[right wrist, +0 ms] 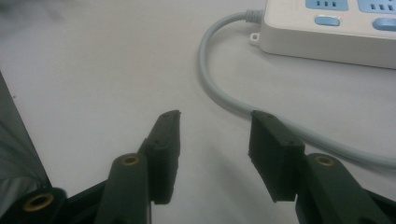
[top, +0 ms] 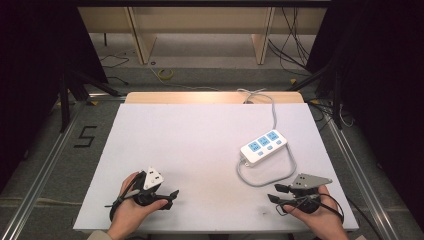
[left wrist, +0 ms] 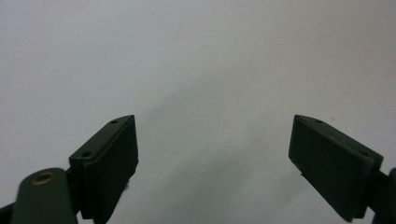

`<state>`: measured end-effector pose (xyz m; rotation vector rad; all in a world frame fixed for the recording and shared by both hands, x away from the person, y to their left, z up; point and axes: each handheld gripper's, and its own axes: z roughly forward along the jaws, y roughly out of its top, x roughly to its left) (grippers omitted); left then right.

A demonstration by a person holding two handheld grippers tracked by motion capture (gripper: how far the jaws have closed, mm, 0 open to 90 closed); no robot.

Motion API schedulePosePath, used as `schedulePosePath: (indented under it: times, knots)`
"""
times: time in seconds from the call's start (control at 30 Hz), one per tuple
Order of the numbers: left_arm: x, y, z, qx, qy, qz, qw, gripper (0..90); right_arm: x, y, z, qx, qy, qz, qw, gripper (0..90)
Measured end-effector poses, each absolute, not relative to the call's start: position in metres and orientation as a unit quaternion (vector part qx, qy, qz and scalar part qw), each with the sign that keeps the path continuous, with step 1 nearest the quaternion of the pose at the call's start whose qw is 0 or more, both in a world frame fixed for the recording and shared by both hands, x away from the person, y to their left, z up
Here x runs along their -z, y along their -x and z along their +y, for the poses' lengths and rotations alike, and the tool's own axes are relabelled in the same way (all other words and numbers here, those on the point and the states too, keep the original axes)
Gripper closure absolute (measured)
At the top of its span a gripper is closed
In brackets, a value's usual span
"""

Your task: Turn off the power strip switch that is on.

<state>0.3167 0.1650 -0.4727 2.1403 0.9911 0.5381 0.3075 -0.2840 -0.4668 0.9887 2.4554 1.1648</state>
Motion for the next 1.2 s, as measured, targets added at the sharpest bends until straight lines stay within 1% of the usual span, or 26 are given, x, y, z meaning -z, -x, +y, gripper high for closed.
schedulePosePath:
  times: [0.07, 0.17, 0.33, 0.43, 0.77, 1.2]
  knots:
    - [0.473, -0.317, 0.165, -0.209, -0.828, 0.384, 0.352, 15.6, 0.466, -0.308, -0.285, -0.398, -0.341, 0.842, 0.129, 57.0]
    - [0.473, -0.317, 0.167, -0.211, -0.829, 0.384, 0.348, 15.9, 0.466, -0.308, -0.286, -0.389, -0.343, 0.845, 0.132, 62.5]
    - [0.473, -0.316, 0.167, -0.213, -0.828, 0.385, 0.348, 16.1, 0.464, -0.308, -0.287, -0.371, -0.34, 0.853, 0.136, 80.6]
    - [0.473, -0.316, 0.166, -0.214, -0.828, 0.384, 0.348, 16.3, 0.463, -0.309, -0.287, -0.361, -0.344, 0.855, 0.14, 89.7]
    - [0.473, -0.316, 0.167, -0.217, -0.828, 0.384, 0.347, 16.8, 0.456, -0.314, -0.286, -0.343, -0.356, 0.856, 0.149, 90.0]
    - [0.473, -0.316, 0.166, -0.217, -0.828, 0.384, 0.346, 17.4, 0.449, -0.32, -0.286, -0.331, -0.364, 0.858, 0.151, 90.0]
